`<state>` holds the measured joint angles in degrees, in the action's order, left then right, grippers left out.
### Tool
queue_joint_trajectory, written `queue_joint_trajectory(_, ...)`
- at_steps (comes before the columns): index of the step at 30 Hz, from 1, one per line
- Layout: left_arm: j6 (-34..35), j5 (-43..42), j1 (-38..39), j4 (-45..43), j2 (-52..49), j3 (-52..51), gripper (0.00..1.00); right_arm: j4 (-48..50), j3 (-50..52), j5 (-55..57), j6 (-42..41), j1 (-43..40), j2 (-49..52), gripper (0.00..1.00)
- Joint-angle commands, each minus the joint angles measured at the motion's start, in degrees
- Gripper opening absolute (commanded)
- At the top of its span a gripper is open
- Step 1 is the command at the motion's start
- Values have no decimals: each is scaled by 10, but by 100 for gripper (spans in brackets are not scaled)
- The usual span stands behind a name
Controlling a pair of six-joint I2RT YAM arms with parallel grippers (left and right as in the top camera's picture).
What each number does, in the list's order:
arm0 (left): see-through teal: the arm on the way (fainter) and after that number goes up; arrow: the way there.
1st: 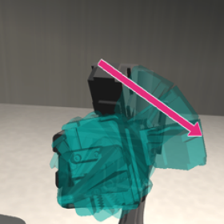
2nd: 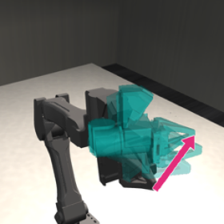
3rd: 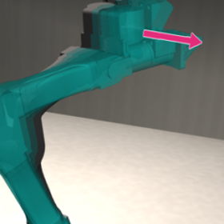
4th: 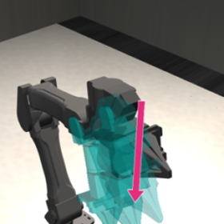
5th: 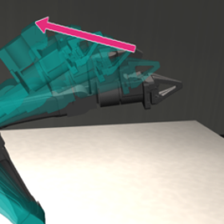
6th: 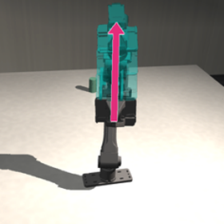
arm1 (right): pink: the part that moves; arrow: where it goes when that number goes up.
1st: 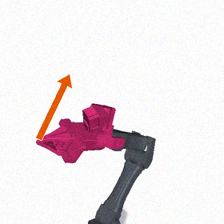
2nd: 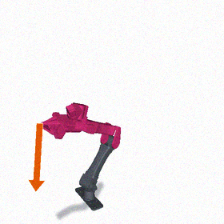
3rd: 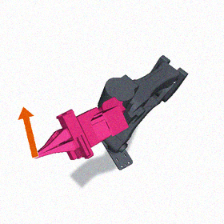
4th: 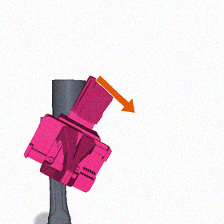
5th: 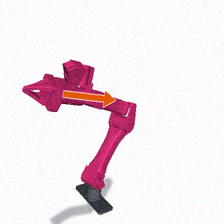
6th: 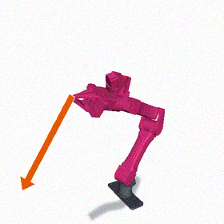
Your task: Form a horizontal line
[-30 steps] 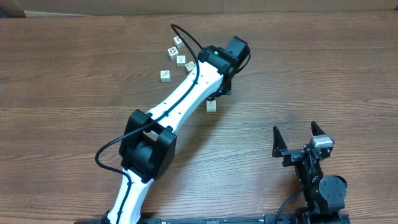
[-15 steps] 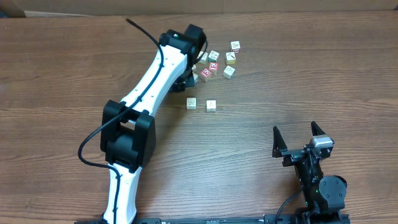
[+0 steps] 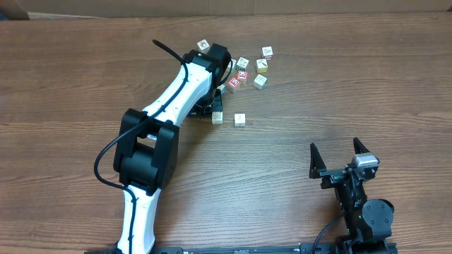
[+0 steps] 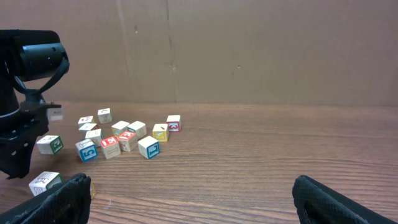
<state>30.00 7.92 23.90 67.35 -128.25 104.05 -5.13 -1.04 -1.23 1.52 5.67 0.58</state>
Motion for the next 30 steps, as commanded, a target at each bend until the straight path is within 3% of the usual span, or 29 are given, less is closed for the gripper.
queue_joint_trajectory(1, -13, -38, -2, -4, 9, -6, 4, 3, 6, 0, 3, 2, -3, 100)
queue_joint_trajectory(30, -13, -73, 0, -16, 9, -7, 4, 3, 6, 1, 3, 2, -3, 100)
